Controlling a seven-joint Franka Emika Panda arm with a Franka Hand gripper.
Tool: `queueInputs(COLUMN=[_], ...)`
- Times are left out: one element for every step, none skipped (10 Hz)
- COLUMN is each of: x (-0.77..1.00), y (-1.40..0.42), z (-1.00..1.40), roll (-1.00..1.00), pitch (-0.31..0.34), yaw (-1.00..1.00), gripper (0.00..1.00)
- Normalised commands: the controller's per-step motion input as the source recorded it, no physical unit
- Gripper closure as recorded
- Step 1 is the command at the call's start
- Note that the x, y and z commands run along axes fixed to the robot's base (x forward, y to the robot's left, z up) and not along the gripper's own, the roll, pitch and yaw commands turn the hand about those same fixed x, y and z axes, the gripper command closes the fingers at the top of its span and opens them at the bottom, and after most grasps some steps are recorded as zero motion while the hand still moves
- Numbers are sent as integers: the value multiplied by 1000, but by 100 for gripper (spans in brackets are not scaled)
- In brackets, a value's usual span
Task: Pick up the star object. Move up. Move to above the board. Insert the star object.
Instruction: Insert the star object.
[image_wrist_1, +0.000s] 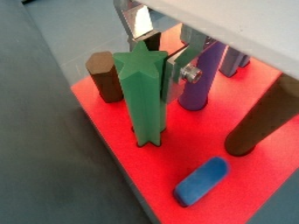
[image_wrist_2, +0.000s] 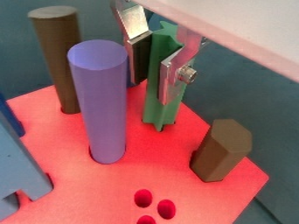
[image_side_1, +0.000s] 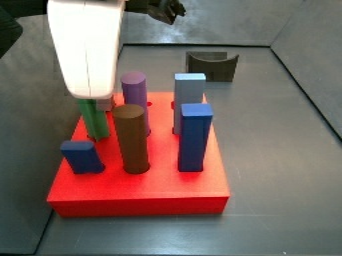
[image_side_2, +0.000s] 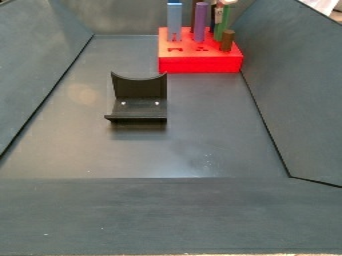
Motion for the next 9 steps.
queueInputs(x=[0,0,0,0,43,0,0,0,0], y=[-246,0,0,0,0,-31,0,-149,-349], z=[-674,-43,0,-29,-34,0,-83,-246,-466], roll=[-46,-79,0,-30,0,0,-30,-14,-14], pitch=[-157,-46,-17,0,0,0,0,-69,-163], yaw=[0,0,0,0,0,0,0,0,77], gripper=[100,100,100,100,100,100,100,100,100])
